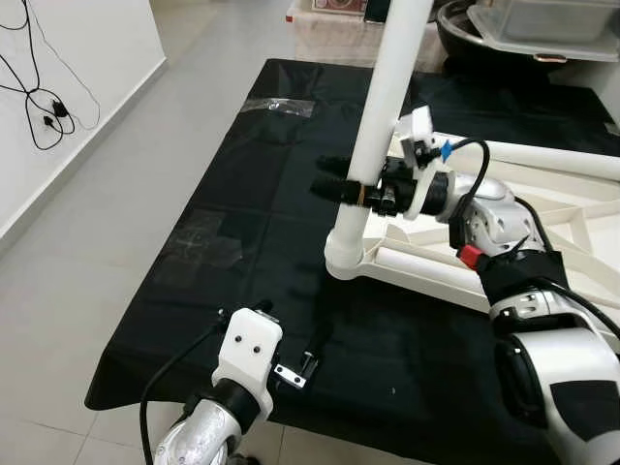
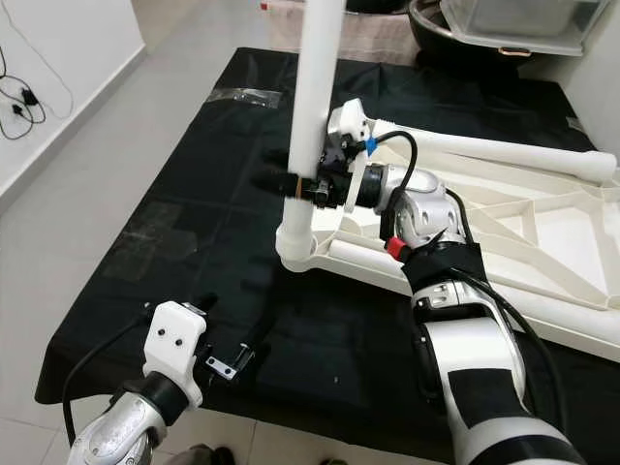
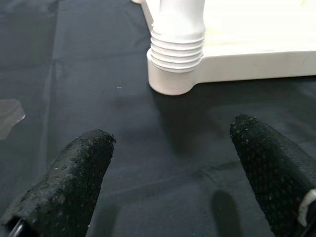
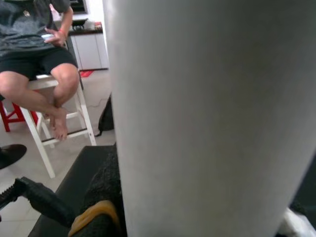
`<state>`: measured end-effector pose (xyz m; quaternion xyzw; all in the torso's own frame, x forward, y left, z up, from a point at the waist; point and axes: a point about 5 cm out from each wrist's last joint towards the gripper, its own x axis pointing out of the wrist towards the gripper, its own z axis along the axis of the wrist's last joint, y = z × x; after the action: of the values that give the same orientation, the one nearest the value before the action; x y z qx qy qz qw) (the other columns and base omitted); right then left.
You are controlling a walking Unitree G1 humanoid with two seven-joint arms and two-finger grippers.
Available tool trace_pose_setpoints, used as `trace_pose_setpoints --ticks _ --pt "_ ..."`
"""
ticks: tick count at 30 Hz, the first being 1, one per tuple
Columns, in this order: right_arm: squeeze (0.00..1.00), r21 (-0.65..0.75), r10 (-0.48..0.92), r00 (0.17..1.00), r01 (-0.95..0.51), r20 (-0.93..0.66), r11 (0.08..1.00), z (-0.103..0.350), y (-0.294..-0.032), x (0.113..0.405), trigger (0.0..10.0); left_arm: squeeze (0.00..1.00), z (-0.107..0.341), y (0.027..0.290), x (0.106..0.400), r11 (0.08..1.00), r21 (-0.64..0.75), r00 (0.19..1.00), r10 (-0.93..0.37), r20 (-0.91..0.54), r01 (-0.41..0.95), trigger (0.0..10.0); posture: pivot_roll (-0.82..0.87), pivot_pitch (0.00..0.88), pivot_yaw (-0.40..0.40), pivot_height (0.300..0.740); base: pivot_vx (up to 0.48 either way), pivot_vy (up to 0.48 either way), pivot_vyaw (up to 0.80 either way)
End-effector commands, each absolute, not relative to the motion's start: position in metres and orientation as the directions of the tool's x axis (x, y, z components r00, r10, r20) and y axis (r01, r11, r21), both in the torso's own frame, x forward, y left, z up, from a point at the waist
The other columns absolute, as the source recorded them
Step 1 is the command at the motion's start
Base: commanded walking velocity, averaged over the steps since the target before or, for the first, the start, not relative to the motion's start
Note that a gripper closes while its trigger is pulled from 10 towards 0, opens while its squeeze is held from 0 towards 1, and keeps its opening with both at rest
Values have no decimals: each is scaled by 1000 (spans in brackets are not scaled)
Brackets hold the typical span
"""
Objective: Building children table
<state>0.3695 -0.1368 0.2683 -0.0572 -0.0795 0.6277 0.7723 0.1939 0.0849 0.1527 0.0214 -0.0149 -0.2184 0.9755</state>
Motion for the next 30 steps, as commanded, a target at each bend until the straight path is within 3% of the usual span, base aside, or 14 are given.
trace_pose_setpoints --ticks 1,15,18,20,22,30 --pt "0 -232 984 176 -957 17 175 270 -135 369 10000 0 154 86 192 902 47 903 -430 16 429 10000 105 234 -23 740 0 0 0" --pt "0 -317 987 160 -936 14 156 287 -133 373 10000 0 155 88 190 901 50 902 -432 4 431 10000 121 231 -15 740 0 0 0" --pt "0 -308 990 139 -942 9 135 288 -133 372 10000 0 155 88 190 900 51 901 -433 1 432 10000 120 234 -15 740 0 0 0" --pt "0 -271 998 56 -962 -41 43 280 -134 367 10000 0 154 87 190 898 53 899 -438 -2 437 10000 118 234 -13 740 0 0 0" --pt "0 -260 998 27 -965 -59 11 277 -134 365 10000 0 154 87 190 897 54 899 -439 -4 438 10000 121 232 -12 740 0 0 0" --pt "0 -270 993 2 -962 -122 -32 273 -136 364 10000 0 154 88 190 895 61 897 -443 -6 442 10000 118 229 -7 740 0 0 0"
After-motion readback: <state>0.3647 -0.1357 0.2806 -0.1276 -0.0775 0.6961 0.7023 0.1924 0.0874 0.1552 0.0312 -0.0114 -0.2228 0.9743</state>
